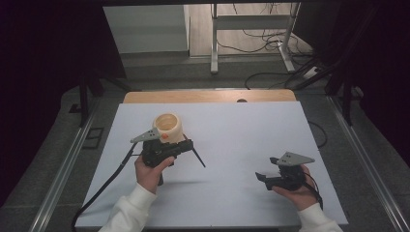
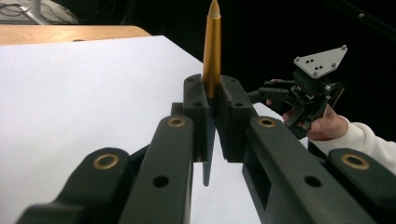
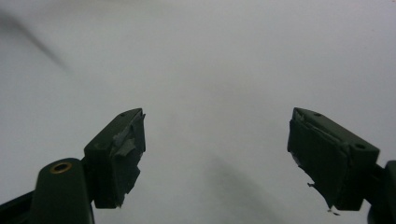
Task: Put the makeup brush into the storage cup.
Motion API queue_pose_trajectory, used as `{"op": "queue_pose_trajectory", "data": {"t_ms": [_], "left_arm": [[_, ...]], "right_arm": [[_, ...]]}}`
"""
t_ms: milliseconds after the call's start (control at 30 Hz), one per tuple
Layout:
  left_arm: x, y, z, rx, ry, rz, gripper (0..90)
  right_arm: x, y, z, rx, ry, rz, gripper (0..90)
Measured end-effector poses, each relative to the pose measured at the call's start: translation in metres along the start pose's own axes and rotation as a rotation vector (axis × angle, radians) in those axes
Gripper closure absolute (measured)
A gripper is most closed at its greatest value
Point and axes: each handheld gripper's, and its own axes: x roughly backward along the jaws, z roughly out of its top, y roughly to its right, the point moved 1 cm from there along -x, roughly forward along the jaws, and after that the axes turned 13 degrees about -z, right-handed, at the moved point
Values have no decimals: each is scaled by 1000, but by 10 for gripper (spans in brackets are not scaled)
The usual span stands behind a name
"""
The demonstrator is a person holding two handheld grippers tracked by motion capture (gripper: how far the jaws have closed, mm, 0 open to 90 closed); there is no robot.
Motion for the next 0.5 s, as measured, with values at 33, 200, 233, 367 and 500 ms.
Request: {"op": "queue_pose_trajectory", "data": {"t_ms": [33,200,233,367,500], "left_arm": [[0,0,0,-2,-1,1,836],[3,1,1,-4,3,4,837],[3,1,2,-5,4,6,837],[7,1,3,-7,12,10,836],[11,1,3,-6,18,15,837]], "right_arm": [[1,2,-1,-3,2,-3,192],[4,8,-7,-19,-9,-15,180],[4,9,-8,-17,-7,-18,177],[4,9,-8,-18,-8,-19,168],[3,8,-8,-14,-8,-16,157]]}}
